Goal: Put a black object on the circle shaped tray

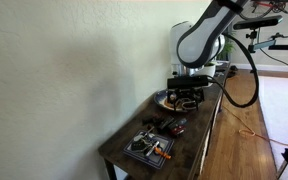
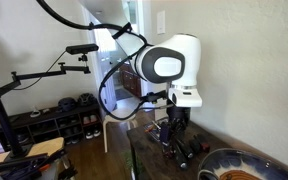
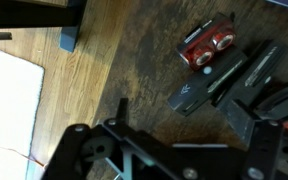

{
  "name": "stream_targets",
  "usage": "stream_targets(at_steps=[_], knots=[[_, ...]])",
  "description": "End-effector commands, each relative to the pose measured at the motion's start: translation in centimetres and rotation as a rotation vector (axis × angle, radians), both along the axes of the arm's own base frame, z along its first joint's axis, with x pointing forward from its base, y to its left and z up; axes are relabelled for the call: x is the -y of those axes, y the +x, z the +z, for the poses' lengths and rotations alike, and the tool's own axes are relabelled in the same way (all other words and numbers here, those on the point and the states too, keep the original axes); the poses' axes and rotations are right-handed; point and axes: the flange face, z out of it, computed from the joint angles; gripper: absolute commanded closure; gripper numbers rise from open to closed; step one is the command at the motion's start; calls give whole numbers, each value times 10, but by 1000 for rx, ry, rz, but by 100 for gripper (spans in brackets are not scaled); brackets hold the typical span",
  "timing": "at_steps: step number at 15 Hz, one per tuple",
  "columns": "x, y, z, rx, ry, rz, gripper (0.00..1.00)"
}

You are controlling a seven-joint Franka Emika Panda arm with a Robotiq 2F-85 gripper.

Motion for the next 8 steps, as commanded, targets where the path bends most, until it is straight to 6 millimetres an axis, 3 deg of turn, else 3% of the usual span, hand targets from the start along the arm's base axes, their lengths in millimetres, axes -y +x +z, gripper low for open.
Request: stream_targets(at_steps=[1,8], knots=[[0,-5,-13,-8,-42,-89,0],[2,-4,-47,-12,-54,-238,0]])
